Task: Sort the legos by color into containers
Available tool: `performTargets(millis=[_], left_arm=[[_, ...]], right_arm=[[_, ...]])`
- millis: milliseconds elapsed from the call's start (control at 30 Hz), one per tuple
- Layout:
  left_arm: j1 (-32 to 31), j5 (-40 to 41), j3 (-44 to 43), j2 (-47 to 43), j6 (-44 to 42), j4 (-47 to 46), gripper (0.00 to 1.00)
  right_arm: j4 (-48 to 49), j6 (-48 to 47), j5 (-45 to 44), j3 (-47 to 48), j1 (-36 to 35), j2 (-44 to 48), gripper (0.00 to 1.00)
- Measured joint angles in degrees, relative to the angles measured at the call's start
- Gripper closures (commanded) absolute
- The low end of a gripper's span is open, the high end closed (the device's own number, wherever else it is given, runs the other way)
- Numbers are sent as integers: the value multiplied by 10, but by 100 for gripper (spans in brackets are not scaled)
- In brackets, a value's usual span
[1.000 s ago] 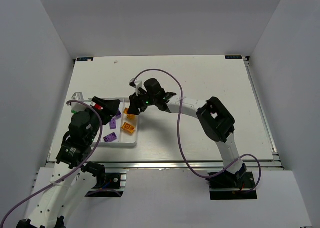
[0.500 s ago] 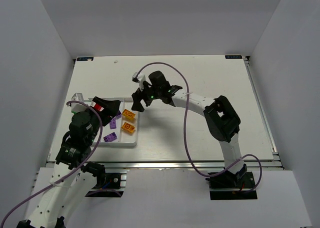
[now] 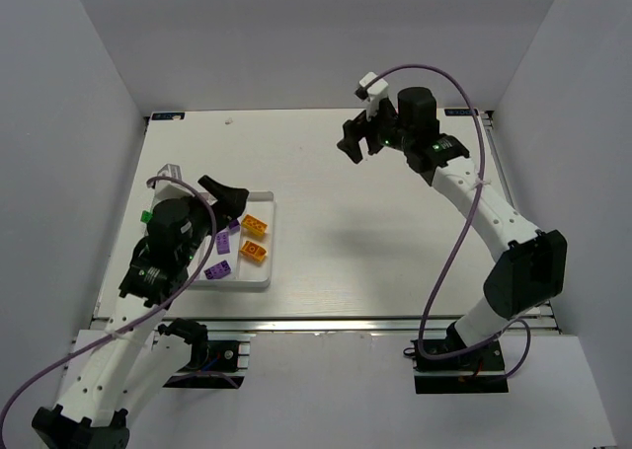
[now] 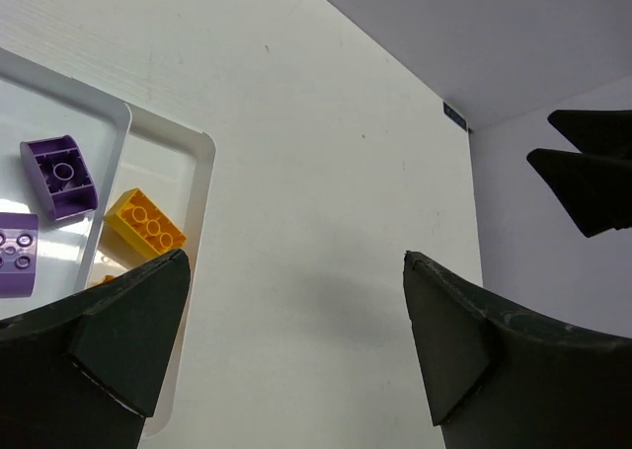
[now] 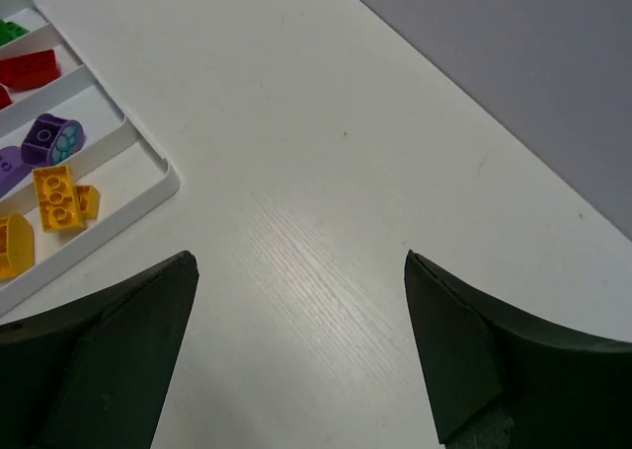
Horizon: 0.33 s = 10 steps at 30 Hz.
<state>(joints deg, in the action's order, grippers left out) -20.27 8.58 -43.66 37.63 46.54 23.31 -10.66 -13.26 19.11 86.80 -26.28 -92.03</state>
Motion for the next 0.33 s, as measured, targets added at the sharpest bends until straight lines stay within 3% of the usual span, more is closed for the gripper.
performTargets(millis=[333], left_arm=[[0, -53, -5, 54, -24, -45, 2]], right_arm=[[-46, 25, -122, -149, -2, 102, 11]])
